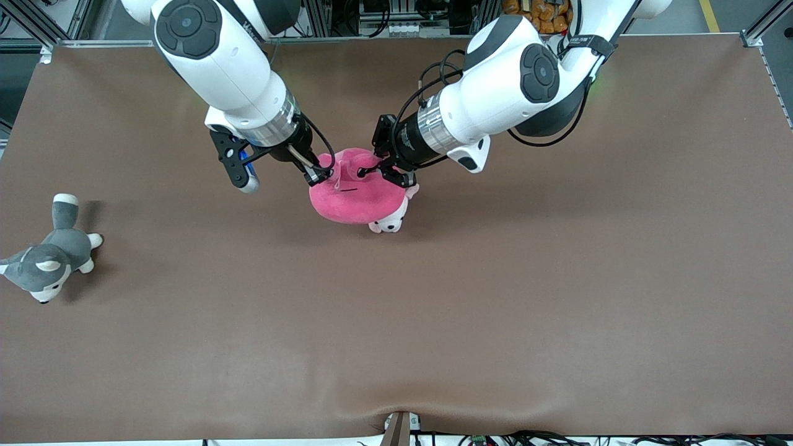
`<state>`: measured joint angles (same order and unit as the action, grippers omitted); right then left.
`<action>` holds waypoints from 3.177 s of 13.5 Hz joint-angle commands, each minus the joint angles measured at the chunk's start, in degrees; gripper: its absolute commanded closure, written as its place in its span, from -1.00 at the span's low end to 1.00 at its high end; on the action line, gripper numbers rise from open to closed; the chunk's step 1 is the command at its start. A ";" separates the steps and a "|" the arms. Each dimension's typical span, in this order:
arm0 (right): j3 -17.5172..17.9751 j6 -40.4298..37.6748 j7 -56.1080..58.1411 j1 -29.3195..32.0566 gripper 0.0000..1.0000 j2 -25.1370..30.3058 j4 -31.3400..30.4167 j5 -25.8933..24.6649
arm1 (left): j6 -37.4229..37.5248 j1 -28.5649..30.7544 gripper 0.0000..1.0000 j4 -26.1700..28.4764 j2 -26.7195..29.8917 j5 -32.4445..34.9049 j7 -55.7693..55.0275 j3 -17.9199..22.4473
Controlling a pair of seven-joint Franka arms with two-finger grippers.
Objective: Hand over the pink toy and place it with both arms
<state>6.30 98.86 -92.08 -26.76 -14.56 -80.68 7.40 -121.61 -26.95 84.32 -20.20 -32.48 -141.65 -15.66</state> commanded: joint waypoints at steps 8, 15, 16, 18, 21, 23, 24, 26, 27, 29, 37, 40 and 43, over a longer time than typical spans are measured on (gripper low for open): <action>-0.32 -14.09 14.43 15.30 1.00 4.19 1.58 3.66 | 9.43 6.89 -1.00 -1.79 4.72 13.73 3.72 0.54; -0.50 -17.13 29.74 31.13 1.00 -4.66 -1.85 5.09 | 23.15 19.82 -1.00 -1.27 6.13 27.09 45.42 0.81; -0.50 -16.34 32.03 33.24 1.00 -7.47 -1.94 5.08 | 25.78 21.66 -1.00 -1.26 6.48 29.64 51.41 0.72; -0.50 -14.76 34.85 36.15 1.00 -11.87 -2.03 5.08 | 28.43 25.44 -1.00 -1.18 6.75 32.12 64.06 0.63; -0.50 -13.60 39.77 38.79 1.00 -16.35 -2.82 5.00 | 34.30 27.03 -1.00 -1.18 9.20 36.85 80.77 0.72; -0.50 -12.91 45.03 41.86 1.00 -17.86 -4.92 5.08 | 37.05 28.52 -1.00 -1.00 11.83 38.10 92.90 0.72; -0.50 -12.38 48.10 42.40 1.00 -17.95 -5.54 5.08 | 38.02 30.18 -1.00 -0.91 12.98 38.10 98.52 0.46; -0.50 -12.11 49.54 42.58 -0.18 -19.00 -5.46 4.82 | 38.73 31.17 -1.00 0.74 16.14 38.02 110.91 0.98; -0.50 -12.37 49.54 43.36 -0.99 -19.18 -5.02 5.08 | 39.08 30.99 -1.00 2.32 17.98 38.02 115.67 2.11; -0.15 -13.60 49.54 43.81 -1.00 -18.75 -3.18 5.79 | 39.08 30.56 -1.00 5.40 21.76 38.02 122.28 4.57; 0.47 -28.28 52.42 33.27 -1.00 -10.60 21.09 5.09 | 38.99 25.63 -1.00 10.87 28.64 36.96 126.61 10.47; 0.21 -28.89 66.80 33.87 -1.00 -3.91 21.00 4.04 | 39.17 25.63 -1.00 10.95 29.16 36.44 126.62 10.30; 1.08 -33.98 86.73 32.22 -1.00 3.20 20.48 -4.81 | 40.40 25.81 -1.00 11.39 30.12 36.35 128.01 10.47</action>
<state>6.54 66.52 -16.14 6.53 -16.01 -58.51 7.83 -81.77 -0.93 94.20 7.66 4.45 -15.66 -5.83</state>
